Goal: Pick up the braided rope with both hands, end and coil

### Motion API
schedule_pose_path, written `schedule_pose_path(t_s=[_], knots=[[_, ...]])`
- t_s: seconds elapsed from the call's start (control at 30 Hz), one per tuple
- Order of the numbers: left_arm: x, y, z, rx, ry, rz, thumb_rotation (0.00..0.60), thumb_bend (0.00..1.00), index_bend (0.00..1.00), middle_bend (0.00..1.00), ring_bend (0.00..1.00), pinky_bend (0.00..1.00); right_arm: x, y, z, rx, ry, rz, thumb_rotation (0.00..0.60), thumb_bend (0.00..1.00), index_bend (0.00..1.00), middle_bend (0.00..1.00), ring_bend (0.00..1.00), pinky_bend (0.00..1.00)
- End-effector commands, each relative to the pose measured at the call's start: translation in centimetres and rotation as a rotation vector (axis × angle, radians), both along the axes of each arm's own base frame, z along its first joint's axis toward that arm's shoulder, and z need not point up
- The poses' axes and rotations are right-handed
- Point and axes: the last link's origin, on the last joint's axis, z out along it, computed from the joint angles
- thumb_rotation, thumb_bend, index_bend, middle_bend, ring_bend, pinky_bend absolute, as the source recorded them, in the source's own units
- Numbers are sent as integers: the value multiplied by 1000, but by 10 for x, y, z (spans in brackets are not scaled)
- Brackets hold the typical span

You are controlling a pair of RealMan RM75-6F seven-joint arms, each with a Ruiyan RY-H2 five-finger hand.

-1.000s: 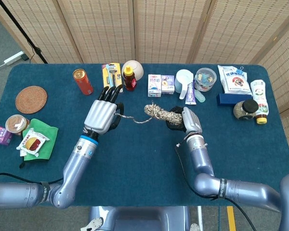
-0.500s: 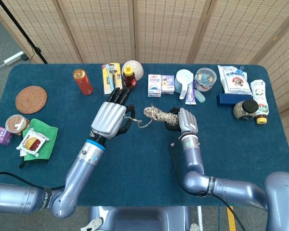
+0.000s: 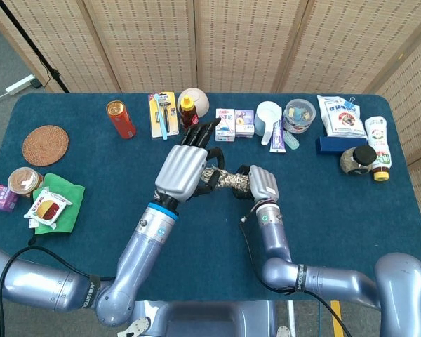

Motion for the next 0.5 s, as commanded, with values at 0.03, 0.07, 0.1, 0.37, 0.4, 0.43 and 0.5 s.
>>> schedule_pose_path(t_s=[0.03, 0.07, 0.1, 0.37, 0.4, 0.43, 0.5], knots=[[6, 6, 1, 30, 6, 22, 600, 437, 577, 0, 0, 0, -4, 6, -1, 28, 3, 24, 600, 704, 672, 619, 480, 704], [7, 6, 2, 35, 10, 24, 600, 437, 577, 0, 0, 0, -4, 8, -1, 32, 2, 28, 600, 704, 672, 619, 480, 704], [7, 8, 2, 42, 15, 28, 600, 437, 577, 0, 0, 0, -5, 9, -1, 40, 1, 35, 600, 704, 672, 619, 480, 704], [-4, 26, 2, 62, 37, 83, 600, 437, 577, 0, 0, 0, -7, 38, 1, 156, -69, 122, 600, 705, 673, 621, 482, 704], [-6, 27, 1, 62, 36, 87, 600, 436, 577, 0, 0, 0, -6, 41, 2, 168, -81, 131, 600, 704, 673, 621, 482, 704], [-7, 29, 0, 61, 35, 94, 600, 436, 577, 0, 0, 0, -4, 45, 4, 188, -100, 145, 600, 704, 673, 621, 482, 704], [-11, 34, -2, 57, 33, 110, 600, 436, 577, 0, 0, 0, 2, 53, 8, 230, -138, 178, 600, 704, 673, 621, 482, 704]])
